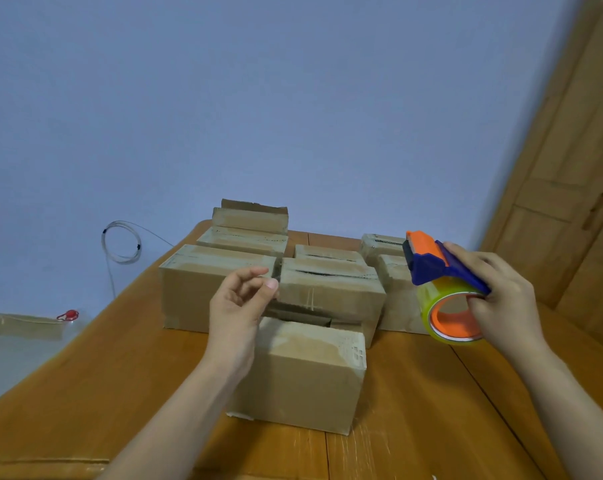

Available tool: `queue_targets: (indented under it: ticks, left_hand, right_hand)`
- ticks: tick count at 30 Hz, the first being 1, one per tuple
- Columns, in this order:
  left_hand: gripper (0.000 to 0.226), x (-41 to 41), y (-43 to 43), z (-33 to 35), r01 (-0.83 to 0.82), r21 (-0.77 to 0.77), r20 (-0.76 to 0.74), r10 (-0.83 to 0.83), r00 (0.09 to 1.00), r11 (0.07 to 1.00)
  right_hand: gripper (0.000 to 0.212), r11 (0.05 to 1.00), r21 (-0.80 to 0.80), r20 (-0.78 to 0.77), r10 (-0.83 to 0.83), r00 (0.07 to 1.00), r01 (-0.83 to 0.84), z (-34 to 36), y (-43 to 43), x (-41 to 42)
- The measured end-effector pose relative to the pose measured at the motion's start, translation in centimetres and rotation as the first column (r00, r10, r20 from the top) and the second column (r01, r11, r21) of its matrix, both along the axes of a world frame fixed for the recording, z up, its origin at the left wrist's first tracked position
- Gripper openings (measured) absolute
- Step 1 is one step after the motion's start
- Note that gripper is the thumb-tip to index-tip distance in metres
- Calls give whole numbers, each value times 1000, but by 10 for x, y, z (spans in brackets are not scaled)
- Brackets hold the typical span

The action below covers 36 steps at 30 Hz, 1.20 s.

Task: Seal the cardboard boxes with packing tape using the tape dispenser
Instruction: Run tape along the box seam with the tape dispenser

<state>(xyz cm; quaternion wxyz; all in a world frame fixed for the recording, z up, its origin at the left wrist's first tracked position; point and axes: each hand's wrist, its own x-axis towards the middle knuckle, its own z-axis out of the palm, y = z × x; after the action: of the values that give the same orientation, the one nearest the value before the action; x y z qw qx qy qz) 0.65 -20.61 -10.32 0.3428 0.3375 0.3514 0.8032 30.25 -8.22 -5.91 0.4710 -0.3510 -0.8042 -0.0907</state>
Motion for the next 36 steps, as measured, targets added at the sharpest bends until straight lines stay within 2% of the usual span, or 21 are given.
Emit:
queue_targets:
  ticks: [3, 6, 10, 12, 17, 21, 26, 31, 36]
  left_hand:
    - [19, 7, -2, 2, -60, -70, -51, 57, 997, 996]
    - [16, 3, -3, 6, -70, -162, 9, 73, 997, 984]
    - [20, -7, -4, 10, -39, -202, 56, 51, 997, 979]
    - [27, -9, -4, 11, -27, -213, 80, 45, 996, 977]
    - [58, -18, -5, 8, 30, -206, 243, 21, 970, 978]
    - [64, -22, -9, 7, -15, -227, 175, 56, 983, 974]
    - [68, -16, -12, 7, -32, -241, 105, 59, 993, 970]
    - [67, -7, -12, 8, -52, -241, 73, 71, 995, 969]
    - [65, -9, -10, 6, -45, -244, 54, 60, 997, 969]
  right_hand:
    - [93, 1000, 0, -6, 12, 1000, -12, -1, 0, 4]
    - [94, 1000, -1, 10, 4, 1000, -4, -2, 2, 6]
    - [94, 1000, -14, 40, 17, 999, -16, -7, 3, 9]
    - [94, 999, 1, 70, 32, 997, -32, -10, 2, 7]
    - [91, 998, -10, 152, 65, 986, -64, -23, 3, -1]
    - [89, 997, -27, 199, 71, 977, -67, -29, 5, 0]
    - [98, 999, 10, 287, 40, 957, -44, -32, 4, 7]
    - [103, 999, -27, 263, 42, 964, -36, -36, 7, 14]
    - [88, 999, 23, 319, 40, 947, -50, -35, 5, 7]
